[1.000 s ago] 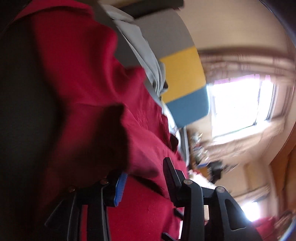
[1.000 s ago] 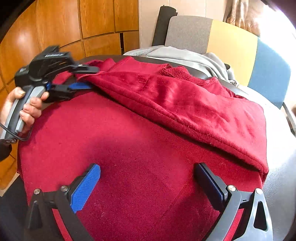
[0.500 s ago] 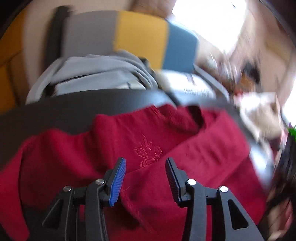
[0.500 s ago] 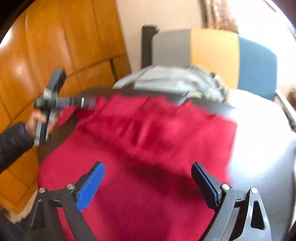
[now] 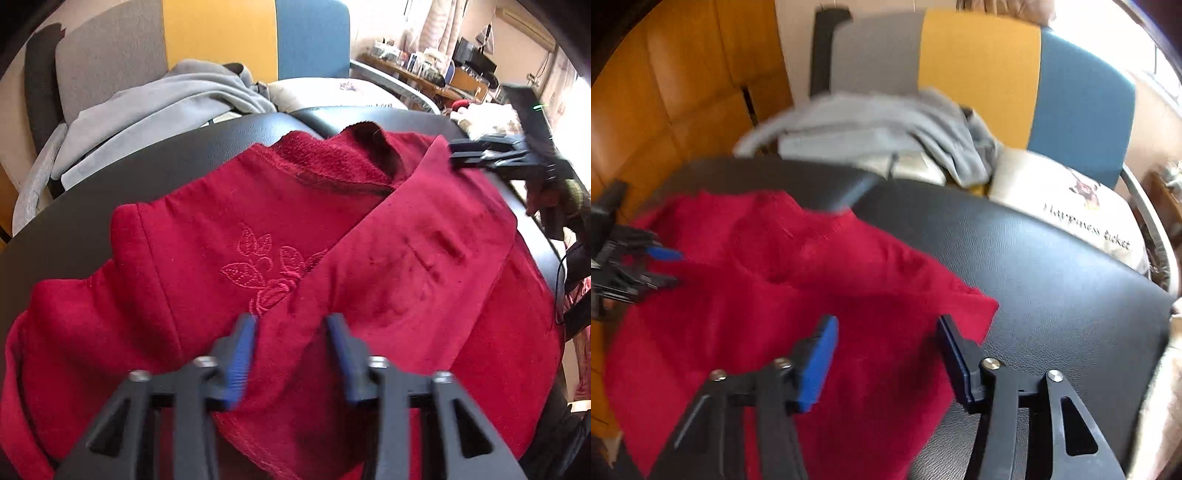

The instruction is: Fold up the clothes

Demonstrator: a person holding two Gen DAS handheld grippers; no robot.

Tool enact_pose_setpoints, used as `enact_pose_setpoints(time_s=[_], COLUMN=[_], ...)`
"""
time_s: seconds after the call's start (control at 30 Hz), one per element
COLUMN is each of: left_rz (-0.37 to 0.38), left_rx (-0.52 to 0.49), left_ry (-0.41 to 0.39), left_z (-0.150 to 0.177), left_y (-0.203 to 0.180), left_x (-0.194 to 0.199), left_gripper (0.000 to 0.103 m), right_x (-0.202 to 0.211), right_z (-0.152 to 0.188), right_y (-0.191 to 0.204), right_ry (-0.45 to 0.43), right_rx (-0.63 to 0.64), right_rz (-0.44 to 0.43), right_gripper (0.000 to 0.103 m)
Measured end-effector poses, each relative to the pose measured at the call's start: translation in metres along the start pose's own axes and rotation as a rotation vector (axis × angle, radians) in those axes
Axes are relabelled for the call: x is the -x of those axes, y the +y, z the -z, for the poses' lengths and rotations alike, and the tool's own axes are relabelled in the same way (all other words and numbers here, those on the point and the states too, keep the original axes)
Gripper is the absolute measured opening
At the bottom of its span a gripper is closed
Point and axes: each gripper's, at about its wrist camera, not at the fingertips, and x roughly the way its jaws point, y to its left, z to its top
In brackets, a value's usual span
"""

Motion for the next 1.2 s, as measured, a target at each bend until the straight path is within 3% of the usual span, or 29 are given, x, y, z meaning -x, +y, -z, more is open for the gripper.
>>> enact_pose_setpoints(time_s=[0.03, 0.1, 0.13, 0.23, 0.3, 0.37, 0.43, 0.53, 0.57, 0.7, 0.77, 0.8, 0.83, 1.03, 1.2], left_rz=[0.003, -0.009, -0.018, -0.016, -0.026, -0.089, -0.147, -0.131, -0.140, -0.063, 0.055, 0.087, 0.109, 0.181, 0.162], left_rx=[0.008, 0.016, 0.018, 0.043, 0.054, 0.062, 0.084, 0.118, 0.148, 0.417, 0.575, 0.610, 0.635, 0.720, 0.738], left_ry=[-0.010, -0.047, -0.069, -0.168, -0.220, -0.219, -0.165, -0.026, -0.014, -0.123, -0.178, -0.187, -0.195, -0.202, -0.204], left_z=[0.002, 0.002, 0.001, -0.008, -0.018, -0.032, -0.043, -0.047, -0.043, -0.013, 0.012, 0.022, 0.032, 0.073, 0.065], left_y=[-0.001, -0.007, -0.011, -0.015, -0.016, -0.014, -0.008, 0.002, 0.006, 0.045, 0.063, 0.065, 0.065, 0.058, 0.060], left_x=[0.002, 0.008, 0.011, 0.028, 0.040, 0.037, 0.022, -0.005, -0.007, 0.018, 0.030, 0.033, 0.035, 0.034, 0.022], left_gripper=[0.012, 0.009, 0.009, 0.009, 0.009, 0.009, 0.010, 0.019, 0.019, 0.030, 0.035, 0.035, 0.036, 0.043, 0.044], right_x=[-0.006, -0.006, -0.005, 0.009, 0.014, 0.016, 0.011, 0.006, 0.009, 0.044, 0.063, 0.069, 0.075, 0.072, 0.053], right_z=[0.003, 0.008, 0.011, 0.015, 0.018, 0.021, 0.023, 0.031, 0.032, 0.040, 0.044, 0.047, 0.050, 0.071, 0.092], right_y=[-0.001, -0.004, -0.006, -0.016, -0.025, -0.032, -0.038, -0.044, -0.042, -0.024, -0.008, 0.002, 0.013, 0.066, 0.087], right_ry=[0.025, 0.019, 0.014, -0.026, -0.029, -0.029, -0.013, -0.013, -0.026, -0.146, -0.191, -0.208, -0.224, -0.192, -0.114], right_rx=[-0.005, -0.021, -0.028, -0.059, -0.076, -0.080, -0.095, -0.143, -0.151, -0.140, -0.111, -0.096, -0.082, 0.006, 0.116], right_rz=[0.010, 0.020, 0.024, 0.073, 0.115, 0.168, 0.211, 0.193, 0.196, 0.136, 0.088, 0.059, 0.030, -0.066, -0.002], right_gripper=[0.041, 0.030, 0.014, 0.001, 0.001, 0.001, 0.001, 0.001, 0.001, 0.005, 0.016, 0.027, 0.037, 0.058, 0.061])
